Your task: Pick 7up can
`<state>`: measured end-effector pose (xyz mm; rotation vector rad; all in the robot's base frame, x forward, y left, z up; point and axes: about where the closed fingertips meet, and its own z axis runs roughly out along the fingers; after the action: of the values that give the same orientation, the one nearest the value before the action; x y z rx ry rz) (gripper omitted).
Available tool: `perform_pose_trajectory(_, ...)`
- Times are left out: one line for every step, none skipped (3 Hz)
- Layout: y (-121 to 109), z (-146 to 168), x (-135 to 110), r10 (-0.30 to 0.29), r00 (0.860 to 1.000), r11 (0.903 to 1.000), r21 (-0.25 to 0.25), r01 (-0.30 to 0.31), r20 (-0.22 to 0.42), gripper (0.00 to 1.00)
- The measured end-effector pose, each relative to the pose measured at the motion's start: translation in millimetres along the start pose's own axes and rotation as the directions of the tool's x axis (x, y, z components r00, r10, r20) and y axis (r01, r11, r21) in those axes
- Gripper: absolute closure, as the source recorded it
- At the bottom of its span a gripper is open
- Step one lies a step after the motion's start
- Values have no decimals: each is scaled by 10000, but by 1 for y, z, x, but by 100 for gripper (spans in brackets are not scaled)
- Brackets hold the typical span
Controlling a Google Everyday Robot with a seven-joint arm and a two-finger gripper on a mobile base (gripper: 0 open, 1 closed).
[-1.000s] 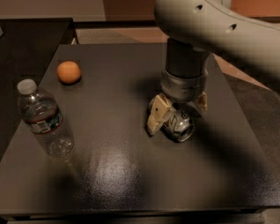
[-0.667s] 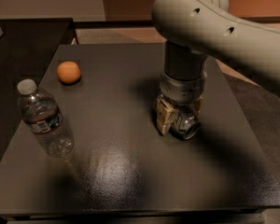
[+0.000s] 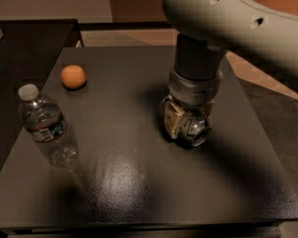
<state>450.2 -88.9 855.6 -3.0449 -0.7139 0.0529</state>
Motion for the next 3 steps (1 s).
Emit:
perform_pose_trajectory(-7, -22, 0, 19, 9994, 10000, 93, -16, -359, 100)
perform_pose_trajectory(-15, -50, 8, 65, 9968, 9998, 166, -52, -798, 100)
perform_pose_trajectory(-22, -76, 18, 23, 9933, 10000, 83, -13, -1155, 100)
